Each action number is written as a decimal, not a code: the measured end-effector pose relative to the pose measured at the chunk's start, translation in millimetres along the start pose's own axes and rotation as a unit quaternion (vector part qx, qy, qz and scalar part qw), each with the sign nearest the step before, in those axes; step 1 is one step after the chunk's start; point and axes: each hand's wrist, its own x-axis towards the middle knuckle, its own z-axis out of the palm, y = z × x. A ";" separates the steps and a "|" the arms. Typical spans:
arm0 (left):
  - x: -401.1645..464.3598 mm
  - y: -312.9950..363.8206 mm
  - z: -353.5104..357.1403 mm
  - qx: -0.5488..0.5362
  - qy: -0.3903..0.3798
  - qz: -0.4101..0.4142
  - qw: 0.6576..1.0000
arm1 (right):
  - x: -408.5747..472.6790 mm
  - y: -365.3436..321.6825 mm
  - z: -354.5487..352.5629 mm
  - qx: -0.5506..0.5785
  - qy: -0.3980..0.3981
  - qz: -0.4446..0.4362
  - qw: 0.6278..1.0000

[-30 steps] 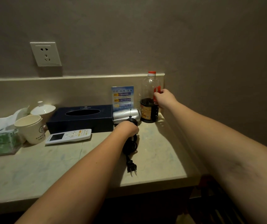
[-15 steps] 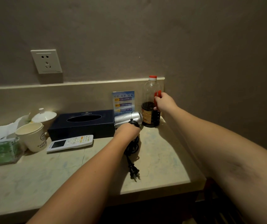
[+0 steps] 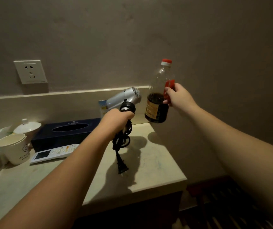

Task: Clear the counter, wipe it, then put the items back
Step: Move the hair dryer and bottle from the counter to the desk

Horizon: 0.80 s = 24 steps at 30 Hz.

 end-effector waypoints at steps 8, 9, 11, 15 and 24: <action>-78.2 42.2 57.9 -0.072 -0.040 0.066 0.994 | -103.1 16.3 -117.3 0.020 0.058 0.013 0.998; -88.6 46.4 69.3 -0.085 -0.051 0.066 0.993 | -118.0 21.3 -131.8 0.022 0.067 0.020 0.997; -108.7 53.0 95.1 -0.113 -0.083 0.064 0.988 | -147.6 33.4 -160.0 0.009 0.082 0.030 0.996; -148.4 60.7 154.4 -0.133 -0.139 0.061 0.979 | -207.4 63.7 -217.2 -0.025 0.107 0.060 0.992; -228.0 78.6 297.4 -0.072 -0.238 0.055 0.967 | -330.9 148.2 -330.2 -0.056 0.177 0.150 0.971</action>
